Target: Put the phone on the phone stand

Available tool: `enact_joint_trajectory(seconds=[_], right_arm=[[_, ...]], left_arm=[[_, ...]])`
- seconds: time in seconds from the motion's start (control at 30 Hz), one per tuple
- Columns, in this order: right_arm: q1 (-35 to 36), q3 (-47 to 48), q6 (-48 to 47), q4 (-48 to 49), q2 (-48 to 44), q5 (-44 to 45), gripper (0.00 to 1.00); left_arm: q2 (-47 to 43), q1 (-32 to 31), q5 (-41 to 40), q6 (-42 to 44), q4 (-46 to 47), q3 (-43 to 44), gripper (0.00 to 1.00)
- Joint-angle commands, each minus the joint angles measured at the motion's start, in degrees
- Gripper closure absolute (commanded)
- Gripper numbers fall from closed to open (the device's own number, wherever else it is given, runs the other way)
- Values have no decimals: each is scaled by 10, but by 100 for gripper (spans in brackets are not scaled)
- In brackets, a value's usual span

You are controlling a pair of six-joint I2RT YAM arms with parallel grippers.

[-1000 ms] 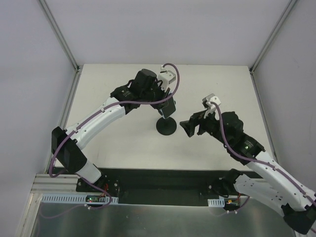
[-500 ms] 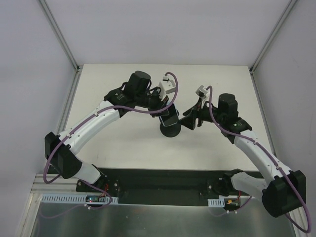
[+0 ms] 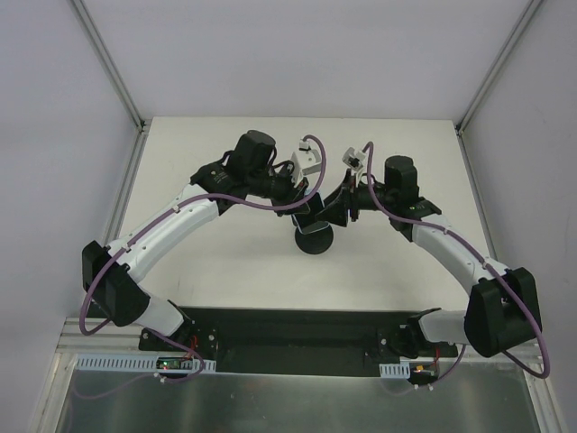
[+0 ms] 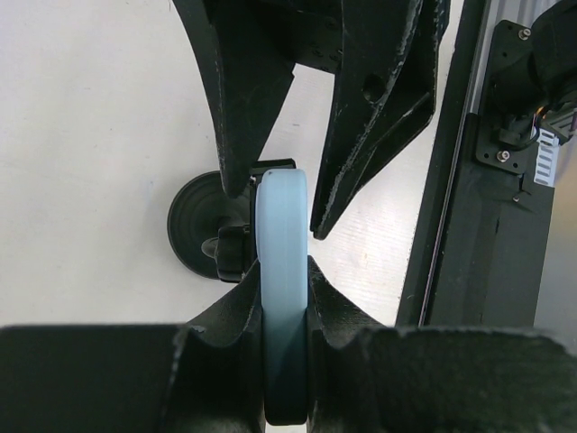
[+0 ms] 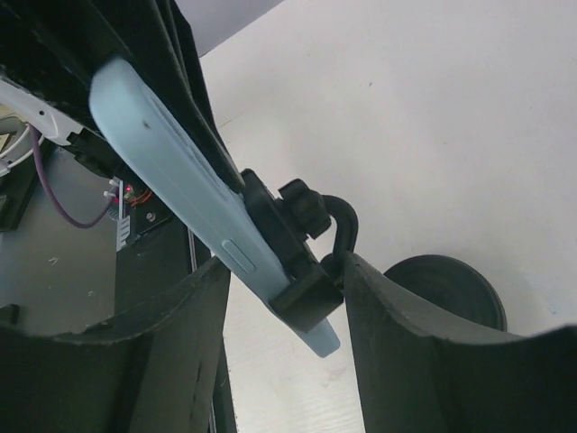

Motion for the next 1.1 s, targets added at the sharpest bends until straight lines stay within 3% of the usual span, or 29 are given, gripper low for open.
enact_joint_trajectory(seconds=[0.0, 0.23, 0.3, 0.33, 0.5, 0.67, 0.77, 0.97, 1.03, 1.07], right_arm=[[11, 25, -1, 44, 10, -48, 50], [20, 12, 15, 43, 22, -54, 76], [28, 4, 33, 45, 16, -35, 98], [31, 1, 48, 47, 15, -23, 100], [53, -17, 199, 86, 7, 103, 100], [53, -50, 366, 101, -17, 153, 100], [53, -51, 380, 95, -27, 143, 100], [45, -51, 322, 97, -58, 80, 99], [40, -43, 289, 96, -60, 59, 86], [39, -38, 276, 84, -59, 35, 74]], left_arm=[[16, -4, 17, -3, -48, -10, 100], [19, -3, -53, -4, -40, -14, 100], [19, -3, -64, -6, -34, -16, 100], [17, -3, -65, -6, -33, -16, 100], [10, -4, -93, -4, -21, -24, 100], [8, -8, -114, 6, -18, -34, 100], [10, -9, -101, 3, -19, -33, 100], [6, -17, -82, 15, -20, -43, 100], [7, -24, -87, 18, -20, -47, 100], [7, -26, -87, 22, -20, -47, 100]])
